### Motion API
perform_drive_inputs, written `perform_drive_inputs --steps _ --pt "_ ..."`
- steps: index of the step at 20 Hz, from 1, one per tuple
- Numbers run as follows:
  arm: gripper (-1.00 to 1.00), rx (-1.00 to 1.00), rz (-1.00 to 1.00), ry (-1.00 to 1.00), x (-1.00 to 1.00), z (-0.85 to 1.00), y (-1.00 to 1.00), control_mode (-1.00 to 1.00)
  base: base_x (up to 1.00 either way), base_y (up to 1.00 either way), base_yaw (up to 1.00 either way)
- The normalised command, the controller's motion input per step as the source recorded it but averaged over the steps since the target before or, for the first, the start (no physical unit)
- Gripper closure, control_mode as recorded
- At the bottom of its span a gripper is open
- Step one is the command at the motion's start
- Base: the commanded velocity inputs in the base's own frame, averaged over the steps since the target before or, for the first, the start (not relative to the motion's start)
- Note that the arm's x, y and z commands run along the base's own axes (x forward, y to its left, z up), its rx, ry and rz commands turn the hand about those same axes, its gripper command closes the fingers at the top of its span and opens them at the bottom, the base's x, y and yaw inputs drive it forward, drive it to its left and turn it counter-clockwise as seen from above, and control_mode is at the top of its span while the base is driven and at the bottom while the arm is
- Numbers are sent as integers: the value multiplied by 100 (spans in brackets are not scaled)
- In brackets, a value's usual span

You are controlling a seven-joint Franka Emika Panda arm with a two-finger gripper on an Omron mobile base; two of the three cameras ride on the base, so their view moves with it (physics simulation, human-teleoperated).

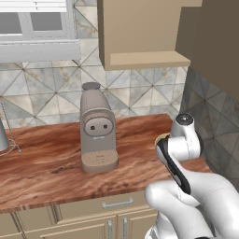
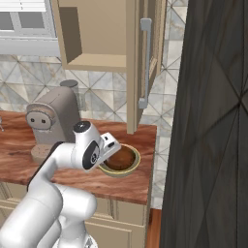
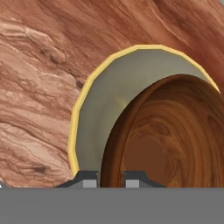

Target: Pick up the bowls on the counter and stack them on top of one another in the open cabinet. Place the smaller bowl on top of the larger bowl.

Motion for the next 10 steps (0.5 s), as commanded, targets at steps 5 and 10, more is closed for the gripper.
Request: perform_drive_inputs --steps 5,10 --pt "100 0 0 0 2 -9 0 -100 0 0 0" --pt "100 0 0 0 8 -8 0 -100 0 0 0"
